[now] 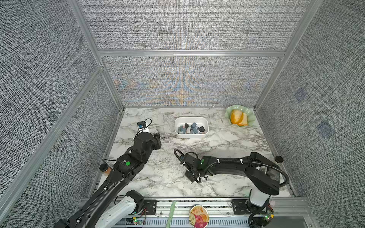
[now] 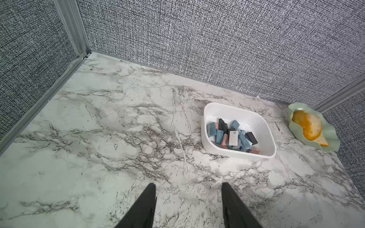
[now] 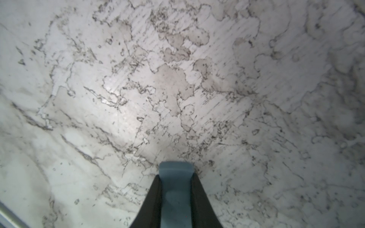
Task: Put the eraser in the storage box
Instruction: Pick up the eraser from the center of the board, then place the eraser in the storage box.
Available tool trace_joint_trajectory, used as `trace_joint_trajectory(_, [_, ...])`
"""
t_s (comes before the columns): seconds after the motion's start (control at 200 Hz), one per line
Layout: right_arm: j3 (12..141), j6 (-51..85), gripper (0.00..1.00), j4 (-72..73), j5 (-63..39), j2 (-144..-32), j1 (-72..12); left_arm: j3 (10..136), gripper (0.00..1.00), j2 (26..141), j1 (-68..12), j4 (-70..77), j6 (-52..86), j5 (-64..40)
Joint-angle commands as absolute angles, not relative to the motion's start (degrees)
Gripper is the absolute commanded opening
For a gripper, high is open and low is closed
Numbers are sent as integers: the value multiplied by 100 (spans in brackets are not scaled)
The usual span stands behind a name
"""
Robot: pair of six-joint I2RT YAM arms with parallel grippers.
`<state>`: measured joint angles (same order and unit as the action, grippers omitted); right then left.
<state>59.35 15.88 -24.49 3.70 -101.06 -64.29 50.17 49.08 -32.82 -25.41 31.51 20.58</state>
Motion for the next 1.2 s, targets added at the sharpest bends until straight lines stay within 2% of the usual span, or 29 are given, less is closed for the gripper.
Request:
trace_joint_trajectory(0.0, [6026,1654,20,-2834,134,-10036,-6379,5016,55,4898,-3270,-2501,3087,2083])
trace_joint_trajectory(0.265, [6437,1537,20,-3053,1,-9769,-5941,5022,55,4926,-3270,-2444,3033,2097])
trace_joint_trajectory(0.615, [7656,1004,20,-3489,-125,-9871,-4772,4954,56,5032,-3270,-2163,3041,1944])
trace_joint_trajectory(1.196, [10956,637,22,-4066,-281,-12123,-3348,4972,57,5431,-3269,-1986,3072,1981])
